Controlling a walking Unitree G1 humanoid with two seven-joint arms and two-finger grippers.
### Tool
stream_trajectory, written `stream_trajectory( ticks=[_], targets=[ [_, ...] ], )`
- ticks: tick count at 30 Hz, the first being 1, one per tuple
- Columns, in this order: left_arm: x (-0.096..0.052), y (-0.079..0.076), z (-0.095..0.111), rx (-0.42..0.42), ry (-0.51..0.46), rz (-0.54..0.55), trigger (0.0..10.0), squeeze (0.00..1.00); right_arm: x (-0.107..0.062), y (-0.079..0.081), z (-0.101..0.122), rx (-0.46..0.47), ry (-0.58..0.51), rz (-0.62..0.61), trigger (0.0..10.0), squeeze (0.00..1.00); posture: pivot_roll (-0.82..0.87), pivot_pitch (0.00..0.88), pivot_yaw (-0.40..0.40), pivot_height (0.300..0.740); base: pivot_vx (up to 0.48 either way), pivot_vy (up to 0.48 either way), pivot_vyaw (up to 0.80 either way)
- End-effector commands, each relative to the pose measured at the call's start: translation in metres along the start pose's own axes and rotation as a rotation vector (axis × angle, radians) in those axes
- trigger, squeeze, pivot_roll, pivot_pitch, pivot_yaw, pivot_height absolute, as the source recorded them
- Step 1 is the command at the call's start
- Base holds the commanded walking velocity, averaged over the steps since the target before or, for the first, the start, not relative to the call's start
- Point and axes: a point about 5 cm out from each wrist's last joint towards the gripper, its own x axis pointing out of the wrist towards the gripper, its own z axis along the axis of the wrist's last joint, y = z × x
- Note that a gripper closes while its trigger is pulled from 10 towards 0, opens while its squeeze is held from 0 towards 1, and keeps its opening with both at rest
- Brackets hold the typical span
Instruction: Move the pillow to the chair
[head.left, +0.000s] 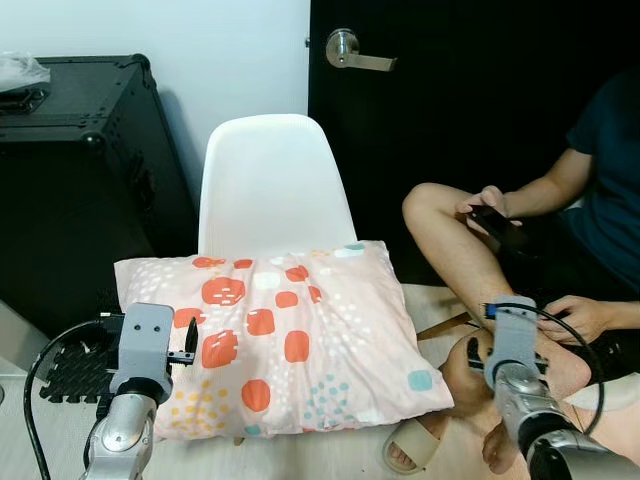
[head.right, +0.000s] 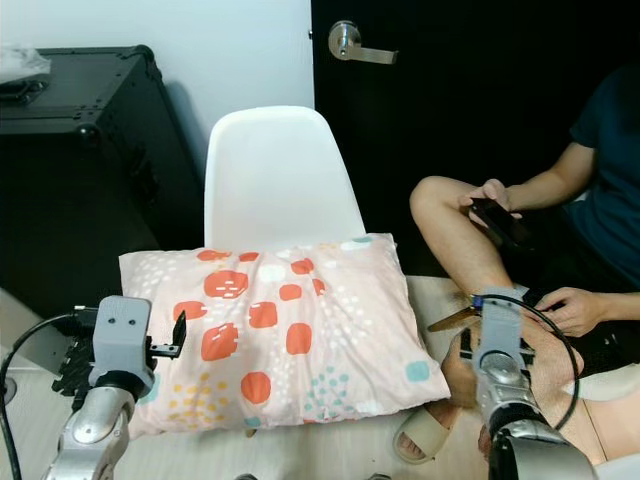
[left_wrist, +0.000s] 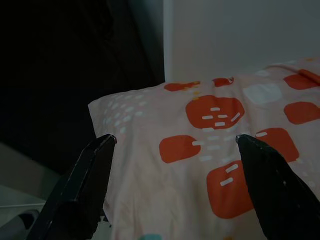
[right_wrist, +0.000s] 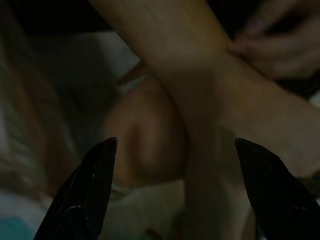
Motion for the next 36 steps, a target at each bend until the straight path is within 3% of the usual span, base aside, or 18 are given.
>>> stream_trajectory(
  ticks=[1,4,8,9,11,12,15,16,19,24,30,36],
  targets=[
    [-0.001,0.004,-0.003,0.016,0.021,0.001,10.0,0.0,-0.001,-0.007,-0.013,-0.003,0.051,-0.024,10.0,0.0,0.15,0.18,0.003,0.74,0.0,0.0,0.0],
    [0.0,0.005,-0.004,0.019,0.027,0.002,10.0,0.0,-0.002,-0.008,-0.014,-0.005,0.047,-0.036,10.0,0.0,0.15,0.177,0.007,0.74,0.0,0.0,0.0],
    [0.0,0.005,-0.004,0.018,0.029,0.001,10.0,0.0,-0.001,0.0,-0.006,0.069,-0.002,0.005,10.0,0.0,0.15,0.171,0.009,0.74,0.0,0.0,0.0],
    [0.001,0.004,-0.003,0.013,0.026,0.003,10.0,0.0,-0.002,0.015,0.007,0.124,-0.059,0.095,10.0,0.0,0.15,0.167,0.008,0.74,0.0,0.0,0.0],
    [0.002,0.004,-0.003,0.012,0.025,0.004,10.0,0.0,-0.002,0.019,0.011,0.133,-0.079,0.127,10.0,0.0,0.15,0.167,0.008,0.74,0.0,0.0,0.0],
    [0.003,0.004,-0.002,0.008,0.024,0.008,10.0,0.0,-0.004,0.032,0.019,0.135,-0.13,0.203,10.0,0.0,0.15,0.161,0.005,0.74,0.0,0.0,0.0],
    [0.008,0.003,-0.001,-0.012,0.017,0.021,10.0,0.0,-0.018,0.074,0.042,0.077,-0.319,0.467,10.0,0.0,0.14,0.14,0.007,0.74,0.0,0.0,0.0],
    [0.008,0.003,0.0,-0.018,0.015,0.022,10.0,0.0,-0.02,0.079,0.043,0.064,-0.338,0.493,10.0,0.0,0.14,0.14,0.007,0.74,0.0,0.0,0.0],
    [0.01,0.001,-0.001,-0.022,0.015,0.019,10.0,0.0,-0.026,0.089,0.044,0.055,-0.384,0.55,10.0,0.0,0.13,0.129,0.01,0.74,0.0,0.0,0.0],
    [0.013,-0.01,0.0,-0.071,0.011,0.012,10.0,0.0,-0.042,0.109,0.046,0.158,-0.47,0.65,10.0,0.0,0.11,0.09,0.008,0.74,0.0,0.0,0.0],
    [0.02,-0.028,-0.001,-0.122,0.019,0.006,10.0,0.0,-0.056,0.122,0.037,0.213,-0.505,0.703,10.0,0.0,0.09,0.065,-0.004,0.74,0.0,0.0,0.0],
    [0.024,-0.031,-0.001,-0.127,0.02,0.011,10.0,0.0,-0.06,0.128,0.031,0.171,-0.499,0.744,10.0,0.0,0.08,0.049,-0.016,0.74,0.0,0.0,0.0]
  ],
)
